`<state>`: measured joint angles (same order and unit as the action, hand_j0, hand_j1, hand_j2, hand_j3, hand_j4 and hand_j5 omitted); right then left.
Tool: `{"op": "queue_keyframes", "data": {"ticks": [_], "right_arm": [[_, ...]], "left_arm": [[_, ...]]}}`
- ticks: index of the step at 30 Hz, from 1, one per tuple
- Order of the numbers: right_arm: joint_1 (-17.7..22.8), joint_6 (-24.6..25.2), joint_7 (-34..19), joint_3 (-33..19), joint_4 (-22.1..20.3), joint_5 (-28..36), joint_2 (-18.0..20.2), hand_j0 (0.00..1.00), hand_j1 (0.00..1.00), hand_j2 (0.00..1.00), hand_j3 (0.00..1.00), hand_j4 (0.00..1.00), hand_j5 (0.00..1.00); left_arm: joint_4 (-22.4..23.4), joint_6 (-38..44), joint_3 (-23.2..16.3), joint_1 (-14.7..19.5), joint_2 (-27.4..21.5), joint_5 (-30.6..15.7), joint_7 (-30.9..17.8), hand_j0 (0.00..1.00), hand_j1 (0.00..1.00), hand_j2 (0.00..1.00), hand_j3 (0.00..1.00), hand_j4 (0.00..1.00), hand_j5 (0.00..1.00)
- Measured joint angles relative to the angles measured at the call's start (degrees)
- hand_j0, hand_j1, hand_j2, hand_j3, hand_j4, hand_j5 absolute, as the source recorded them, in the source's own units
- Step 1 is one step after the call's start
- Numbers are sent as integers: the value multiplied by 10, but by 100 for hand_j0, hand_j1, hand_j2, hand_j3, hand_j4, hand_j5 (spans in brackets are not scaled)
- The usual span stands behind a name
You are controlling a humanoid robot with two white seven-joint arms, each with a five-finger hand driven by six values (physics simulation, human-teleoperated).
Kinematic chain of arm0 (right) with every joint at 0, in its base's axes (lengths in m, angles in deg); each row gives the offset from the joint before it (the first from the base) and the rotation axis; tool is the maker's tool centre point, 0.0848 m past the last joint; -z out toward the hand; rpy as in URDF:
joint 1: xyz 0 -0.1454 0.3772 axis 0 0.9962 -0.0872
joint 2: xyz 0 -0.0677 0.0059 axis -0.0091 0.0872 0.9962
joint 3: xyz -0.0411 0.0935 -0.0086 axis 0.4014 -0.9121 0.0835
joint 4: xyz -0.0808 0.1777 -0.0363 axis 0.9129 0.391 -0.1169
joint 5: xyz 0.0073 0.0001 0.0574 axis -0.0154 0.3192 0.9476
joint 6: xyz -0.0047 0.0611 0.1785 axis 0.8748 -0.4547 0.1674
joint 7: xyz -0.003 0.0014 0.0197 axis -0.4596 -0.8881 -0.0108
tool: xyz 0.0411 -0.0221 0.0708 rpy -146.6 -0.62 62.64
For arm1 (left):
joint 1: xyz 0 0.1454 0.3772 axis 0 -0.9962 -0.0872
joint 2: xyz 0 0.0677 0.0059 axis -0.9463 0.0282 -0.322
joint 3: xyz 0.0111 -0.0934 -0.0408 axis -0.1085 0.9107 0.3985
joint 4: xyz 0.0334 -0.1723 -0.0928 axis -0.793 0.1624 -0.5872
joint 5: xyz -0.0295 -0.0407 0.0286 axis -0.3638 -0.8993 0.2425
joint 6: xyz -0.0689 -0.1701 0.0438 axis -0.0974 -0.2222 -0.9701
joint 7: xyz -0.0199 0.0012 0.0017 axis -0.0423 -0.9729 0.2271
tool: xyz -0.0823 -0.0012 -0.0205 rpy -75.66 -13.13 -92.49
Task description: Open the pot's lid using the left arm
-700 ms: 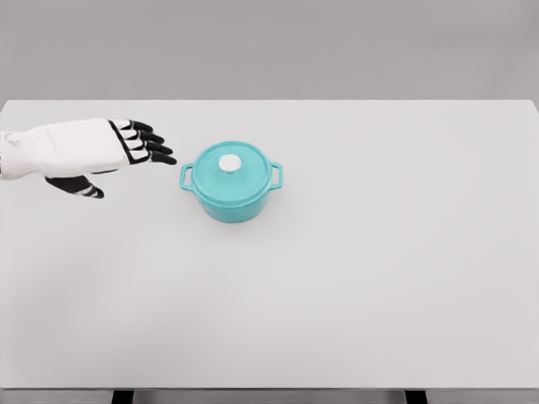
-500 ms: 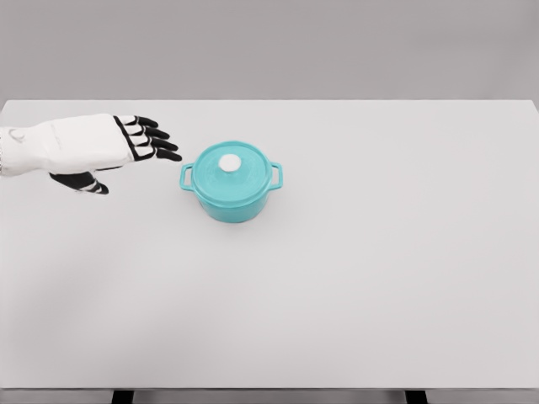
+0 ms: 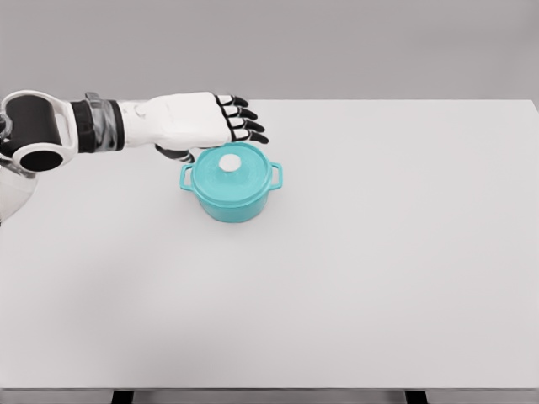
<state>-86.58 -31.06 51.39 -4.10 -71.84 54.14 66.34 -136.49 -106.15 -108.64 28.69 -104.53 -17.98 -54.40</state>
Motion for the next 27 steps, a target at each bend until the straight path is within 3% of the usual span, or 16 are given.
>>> {"op": "queue_keyframes", "data": {"ticks": [12, 27], "right_arm": [[0, 0, 0, 0, 0, 0, 0, 100, 100, 100, 100, 100, 100], [0, 0, 0, 0, 0, 0, 0, 100, 100, 100, 100, 100, 100]], "left_arm": [[5, 0, -5, -19, 31, 74, 0, 100, 100, 100, 100, 100, 100], [38, 0, -6, -15, 37, 83, 0, 100, 100, 100, 100, 100, 100]]}}
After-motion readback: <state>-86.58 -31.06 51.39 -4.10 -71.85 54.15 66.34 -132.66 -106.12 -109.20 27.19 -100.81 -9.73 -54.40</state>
